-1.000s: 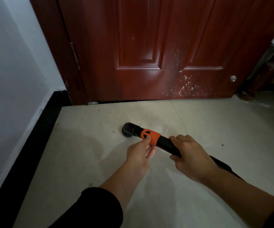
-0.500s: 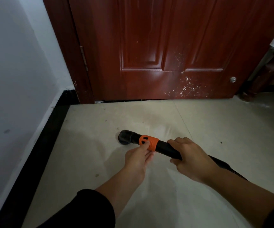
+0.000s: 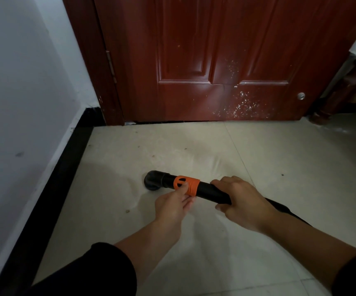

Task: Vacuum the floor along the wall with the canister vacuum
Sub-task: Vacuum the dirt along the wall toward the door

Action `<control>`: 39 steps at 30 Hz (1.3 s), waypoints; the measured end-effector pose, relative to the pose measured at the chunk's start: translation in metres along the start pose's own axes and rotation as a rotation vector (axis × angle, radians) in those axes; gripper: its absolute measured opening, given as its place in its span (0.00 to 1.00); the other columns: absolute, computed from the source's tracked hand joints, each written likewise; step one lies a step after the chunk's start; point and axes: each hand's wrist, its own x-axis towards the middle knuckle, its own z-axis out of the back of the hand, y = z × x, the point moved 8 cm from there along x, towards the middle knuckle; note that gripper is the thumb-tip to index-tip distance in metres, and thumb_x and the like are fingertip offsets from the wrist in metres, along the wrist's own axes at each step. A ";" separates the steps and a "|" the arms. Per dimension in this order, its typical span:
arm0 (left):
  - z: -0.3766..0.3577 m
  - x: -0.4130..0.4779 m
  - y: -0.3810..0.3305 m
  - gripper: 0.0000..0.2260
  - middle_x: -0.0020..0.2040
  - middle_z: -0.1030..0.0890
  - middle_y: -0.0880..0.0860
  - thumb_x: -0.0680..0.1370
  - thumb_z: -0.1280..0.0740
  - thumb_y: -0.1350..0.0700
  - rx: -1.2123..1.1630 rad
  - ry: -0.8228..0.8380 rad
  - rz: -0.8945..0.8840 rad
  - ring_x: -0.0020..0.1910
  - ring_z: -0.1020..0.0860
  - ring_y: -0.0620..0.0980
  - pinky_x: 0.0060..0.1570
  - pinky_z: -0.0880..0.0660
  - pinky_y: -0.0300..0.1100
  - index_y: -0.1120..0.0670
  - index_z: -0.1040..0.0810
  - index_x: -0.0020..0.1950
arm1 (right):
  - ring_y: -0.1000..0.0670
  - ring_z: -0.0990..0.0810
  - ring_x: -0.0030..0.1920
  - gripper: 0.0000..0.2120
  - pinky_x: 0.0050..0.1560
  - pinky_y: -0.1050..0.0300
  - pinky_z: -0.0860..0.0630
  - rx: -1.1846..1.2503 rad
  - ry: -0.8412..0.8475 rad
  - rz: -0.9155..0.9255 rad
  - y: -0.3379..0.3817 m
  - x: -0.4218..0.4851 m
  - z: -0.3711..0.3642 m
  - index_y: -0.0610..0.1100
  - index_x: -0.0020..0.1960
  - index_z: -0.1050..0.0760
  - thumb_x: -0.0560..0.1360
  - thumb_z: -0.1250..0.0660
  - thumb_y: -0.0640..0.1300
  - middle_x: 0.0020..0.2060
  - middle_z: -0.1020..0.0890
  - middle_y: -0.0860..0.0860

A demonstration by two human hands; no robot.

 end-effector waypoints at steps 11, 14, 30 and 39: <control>0.037 -0.014 -0.004 0.04 0.46 0.17 0.61 0.77 0.31 0.60 -0.006 -0.053 -0.055 0.47 0.17 0.53 0.46 0.22 0.41 0.60 0.23 0.50 | 0.53 0.30 0.44 0.09 0.43 0.58 0.33 0.045 0.035 0.075 0.026 0.000 -0.014 0.48 0.50 0.27 0.72 0.30 0.43 0.38 0.28 0.56; 0.048 -0.019 -0.004 0.05 0.45 0.16 0.60 0.77 0.31 0.59 0.003 -0.073 -0.080 0.45 0.17 0.53 0.43 0.22 0.40 0.59 0.23 0.50 | 0.53 0.30 0.43 0.10 0.43 0.59 0.33 0.050 0.047 0.097 0.034 -0.002 -0.018 0.48 0.51 0.26 0.72 0.29 0.43 0.39 0.27 0.56; 0.024 -0.017 0.008 0.15 0.46 0.16 0.59 0.77 0.30 0.56 0.020 -0.024 -0.017 0.42 0.16 0.52 0.34 0.20 0.37 0.61 0.24 0.61 | 0.53 0.29 0.43 0.10 0.43 0.59 0.32 0.004 0.052 0.009 0.014 -0.018 -0.003 0.48 0.51 0.25 0.72 0.29 0.41 0.39 0.25 0.54; -0.019 0.025 -0.001 0.08 0.43 0.18 0.57 0.75 0.28 0.57 -0.078 -0.050 0.027 0.41 0.19 0.50 0.44 0.22 0.40 0.59 0.23 0.50 | 0.50 0.30 0.45 0.09 0.42 0.56 0.34 0.026 -0.031 -0.075 -0.019 0.013 -0.003 0.47 0.51 0.26 0.72 0.30 0.41 0.40 0.25 0.53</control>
